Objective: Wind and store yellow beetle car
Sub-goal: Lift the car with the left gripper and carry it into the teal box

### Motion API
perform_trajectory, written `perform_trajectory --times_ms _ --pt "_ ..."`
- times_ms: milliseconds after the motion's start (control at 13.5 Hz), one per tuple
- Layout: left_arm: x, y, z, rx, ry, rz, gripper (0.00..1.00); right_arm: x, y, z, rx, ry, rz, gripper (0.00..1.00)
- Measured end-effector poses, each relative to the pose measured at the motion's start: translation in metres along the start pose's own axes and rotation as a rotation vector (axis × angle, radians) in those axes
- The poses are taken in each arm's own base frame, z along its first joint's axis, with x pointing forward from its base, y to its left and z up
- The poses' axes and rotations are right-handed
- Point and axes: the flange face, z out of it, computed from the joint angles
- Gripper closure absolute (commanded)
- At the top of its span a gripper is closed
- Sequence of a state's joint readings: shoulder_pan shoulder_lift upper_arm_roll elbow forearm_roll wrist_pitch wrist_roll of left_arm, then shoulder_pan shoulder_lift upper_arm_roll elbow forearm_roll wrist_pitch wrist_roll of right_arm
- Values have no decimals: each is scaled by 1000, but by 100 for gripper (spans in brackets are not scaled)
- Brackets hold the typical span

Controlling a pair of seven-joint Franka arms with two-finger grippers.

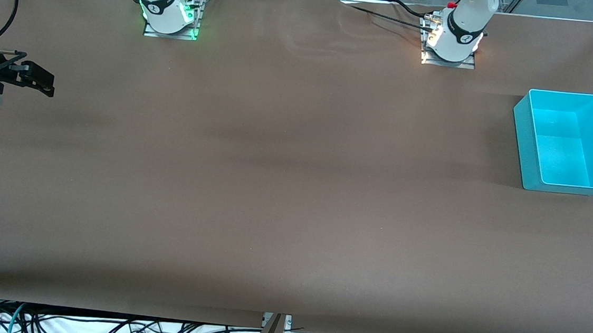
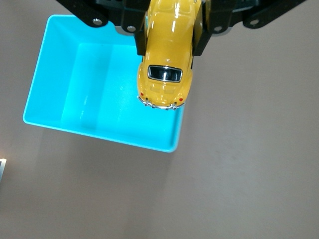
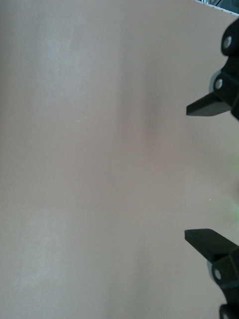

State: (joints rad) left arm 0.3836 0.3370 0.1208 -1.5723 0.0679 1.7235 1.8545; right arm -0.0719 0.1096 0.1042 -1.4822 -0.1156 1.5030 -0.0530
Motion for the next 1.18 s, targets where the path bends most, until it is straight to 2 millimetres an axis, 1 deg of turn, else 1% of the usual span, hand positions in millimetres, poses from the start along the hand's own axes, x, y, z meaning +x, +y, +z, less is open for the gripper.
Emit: perform_trajectory --times_ms 148,221,369,664,812,886,960,1034,1107,1181 --pt "-10 38 41 -18 3 -11 100 0 0 0 0 0 0 0" --pt "-14 53 61 -24 8 -11 100 0 0 0 0 0 0 0" --pt "-19 78 95 -16 18 -16 100 0 0 0 0 0 0 0" --pt "-31 115 156 30 27 2 100 0 0 0 0 0 1 0" --pt "-27 128 186 56 25 20 100 0 0 0 0 0 1 0" --pt "-24 134 198 63 25 24 100 0 0 0 0 0 1 0" --pt "-22 140 208 69 26 24 96 0 0 0 0 0 1 0" --pt "-20 145 217 74 26 24 74 0 0 0 0 0 1 0" --pt "-19 149 223 78 27 23 68 0 0 0 0 0 1 0" --pt "-20 153 228 81 28 22 65 0 0 0 0 0 1 0"
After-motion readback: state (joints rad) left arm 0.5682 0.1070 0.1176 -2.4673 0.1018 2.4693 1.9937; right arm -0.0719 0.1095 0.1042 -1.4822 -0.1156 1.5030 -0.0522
